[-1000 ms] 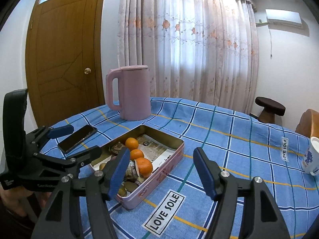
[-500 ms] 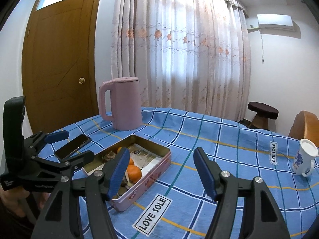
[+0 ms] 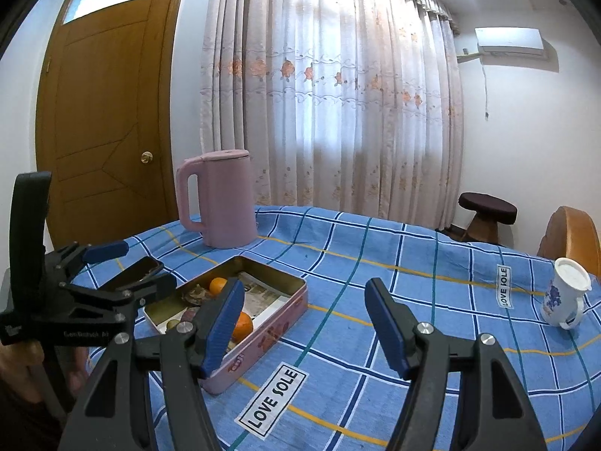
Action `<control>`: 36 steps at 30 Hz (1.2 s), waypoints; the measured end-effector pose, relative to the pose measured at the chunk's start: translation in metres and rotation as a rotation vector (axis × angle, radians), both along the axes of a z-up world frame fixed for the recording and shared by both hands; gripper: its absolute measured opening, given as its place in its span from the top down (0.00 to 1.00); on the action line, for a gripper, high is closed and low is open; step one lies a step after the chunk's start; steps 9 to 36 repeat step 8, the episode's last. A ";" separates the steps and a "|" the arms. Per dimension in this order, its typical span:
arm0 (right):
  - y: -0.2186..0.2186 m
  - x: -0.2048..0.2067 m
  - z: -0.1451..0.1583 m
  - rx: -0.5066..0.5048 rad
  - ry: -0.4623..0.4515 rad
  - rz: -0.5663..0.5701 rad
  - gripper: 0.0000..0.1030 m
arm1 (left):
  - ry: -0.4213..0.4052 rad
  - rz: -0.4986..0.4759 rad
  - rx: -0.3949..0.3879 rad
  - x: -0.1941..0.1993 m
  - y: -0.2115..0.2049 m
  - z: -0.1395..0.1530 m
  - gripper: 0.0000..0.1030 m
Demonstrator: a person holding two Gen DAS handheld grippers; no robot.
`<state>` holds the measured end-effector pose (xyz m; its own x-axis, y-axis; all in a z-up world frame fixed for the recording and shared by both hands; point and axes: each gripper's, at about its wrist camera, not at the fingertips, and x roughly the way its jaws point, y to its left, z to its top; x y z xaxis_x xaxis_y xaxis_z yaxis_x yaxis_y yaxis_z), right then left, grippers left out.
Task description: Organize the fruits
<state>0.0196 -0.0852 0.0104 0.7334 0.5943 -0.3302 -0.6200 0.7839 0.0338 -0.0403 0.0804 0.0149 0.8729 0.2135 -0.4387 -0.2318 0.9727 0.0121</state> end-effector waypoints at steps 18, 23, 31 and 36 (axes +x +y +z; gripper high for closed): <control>-0.009 0.004 -0.005 -0.005 0.014 -0.026 0.34 | -0.009 -0.020 0.022 0.001 -0.008 0.002 0.00; -0.009 0.004 -0.005 -0.005 0.014 -0.026 0.34 | -0.009 -0.020 0.022 0.001 -0.008 0.002 0.00; -0.009 0.004 -0.005 -0.005 0.014 -0.026 0.34 | -0.009 -0.020 0.022 0.001 -0.008 0.002 0.00; -0.009 0.004 -0.005 -0.005 0.014 -0.026 0.34 | -0.009 -0.020 0.022 0.001 -0.008 0.002 0.00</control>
